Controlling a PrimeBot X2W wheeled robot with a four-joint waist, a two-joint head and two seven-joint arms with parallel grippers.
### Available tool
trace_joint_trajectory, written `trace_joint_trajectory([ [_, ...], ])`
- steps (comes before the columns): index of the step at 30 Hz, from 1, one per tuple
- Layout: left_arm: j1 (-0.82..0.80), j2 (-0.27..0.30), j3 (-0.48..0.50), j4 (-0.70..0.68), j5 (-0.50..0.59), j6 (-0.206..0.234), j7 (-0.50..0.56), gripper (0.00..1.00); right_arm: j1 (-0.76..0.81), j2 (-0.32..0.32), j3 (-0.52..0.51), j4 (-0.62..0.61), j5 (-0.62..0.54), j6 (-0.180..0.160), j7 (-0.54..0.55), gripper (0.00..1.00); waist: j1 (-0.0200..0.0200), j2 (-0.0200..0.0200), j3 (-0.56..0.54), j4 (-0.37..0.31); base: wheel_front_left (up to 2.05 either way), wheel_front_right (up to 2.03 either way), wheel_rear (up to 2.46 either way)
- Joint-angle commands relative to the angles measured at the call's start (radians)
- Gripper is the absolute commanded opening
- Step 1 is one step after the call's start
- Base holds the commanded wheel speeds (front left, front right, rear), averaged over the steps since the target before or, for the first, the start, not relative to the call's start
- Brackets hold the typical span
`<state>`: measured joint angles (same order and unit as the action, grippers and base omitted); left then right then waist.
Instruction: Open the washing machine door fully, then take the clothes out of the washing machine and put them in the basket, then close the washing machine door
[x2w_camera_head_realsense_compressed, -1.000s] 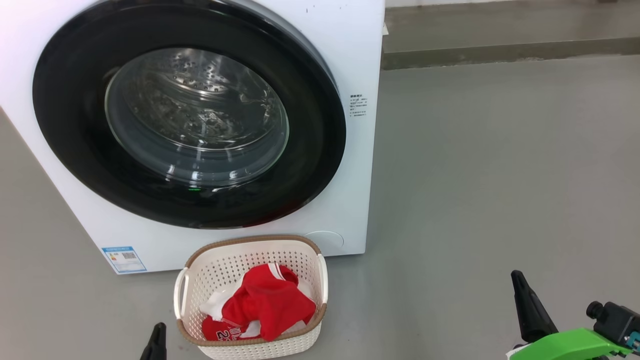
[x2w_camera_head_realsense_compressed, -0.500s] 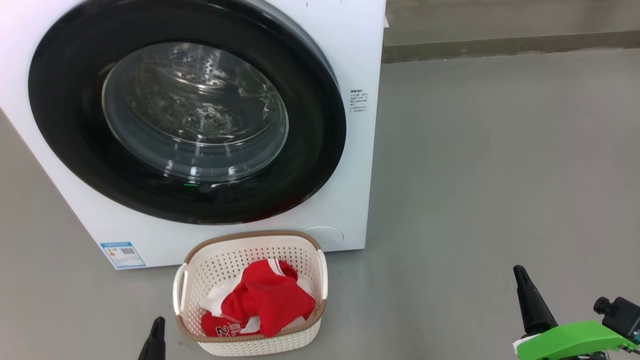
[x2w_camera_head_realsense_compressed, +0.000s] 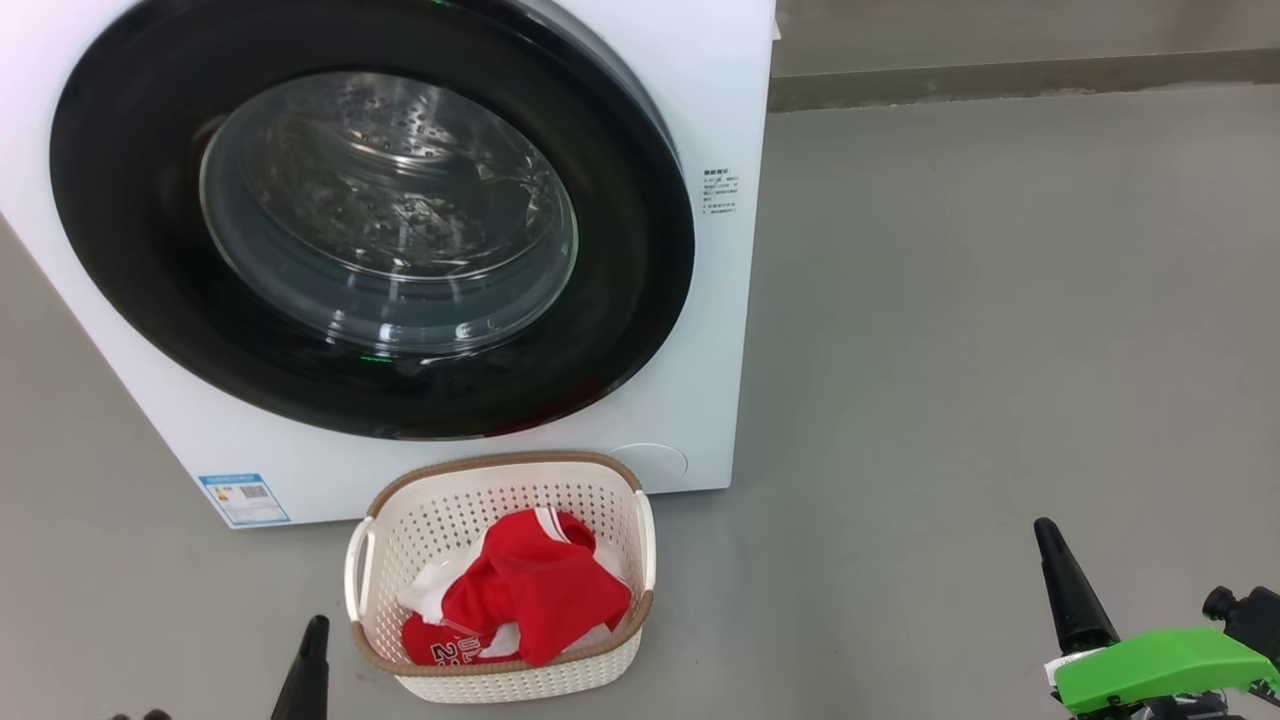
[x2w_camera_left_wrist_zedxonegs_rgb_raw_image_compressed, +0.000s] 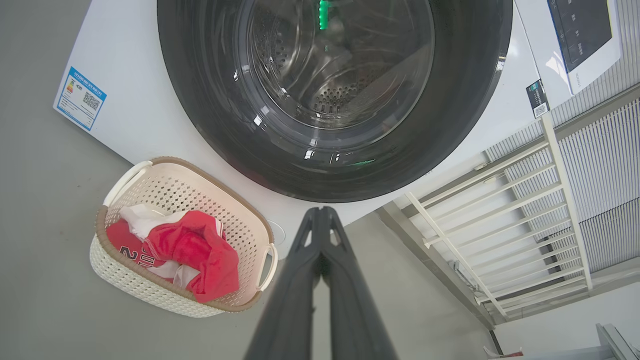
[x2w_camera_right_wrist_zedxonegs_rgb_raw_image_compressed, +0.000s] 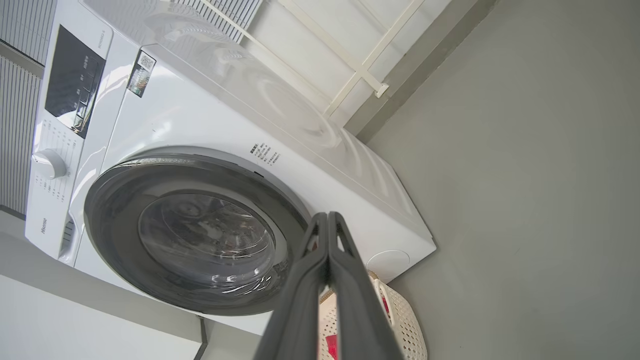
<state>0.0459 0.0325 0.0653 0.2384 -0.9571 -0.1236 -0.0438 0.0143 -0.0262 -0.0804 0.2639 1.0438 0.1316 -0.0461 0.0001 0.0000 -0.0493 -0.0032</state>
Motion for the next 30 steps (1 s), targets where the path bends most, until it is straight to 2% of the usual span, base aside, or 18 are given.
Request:
trace_joint_trajectory([
  [1,-0.054,0.013,0.025,-0.020,-0.036,-0.004,0.010,0.00,-0.049,-0.015,0.008,-0.024,0.033,0.000,0.008,0.00,-0.0001,0.0000,0.002,0.000,0.00,0.00,0.00],
  [30,-0.110,0.016,0.039,-0.005,-0.383,-0.006,0.093,0.00,-0.091,-0.020,-0.016,-0.021,0.333,-0.001,0.093,0.00,-0.0001,0.0000,0.030,0.002,0.00,0.00,0.00],
])
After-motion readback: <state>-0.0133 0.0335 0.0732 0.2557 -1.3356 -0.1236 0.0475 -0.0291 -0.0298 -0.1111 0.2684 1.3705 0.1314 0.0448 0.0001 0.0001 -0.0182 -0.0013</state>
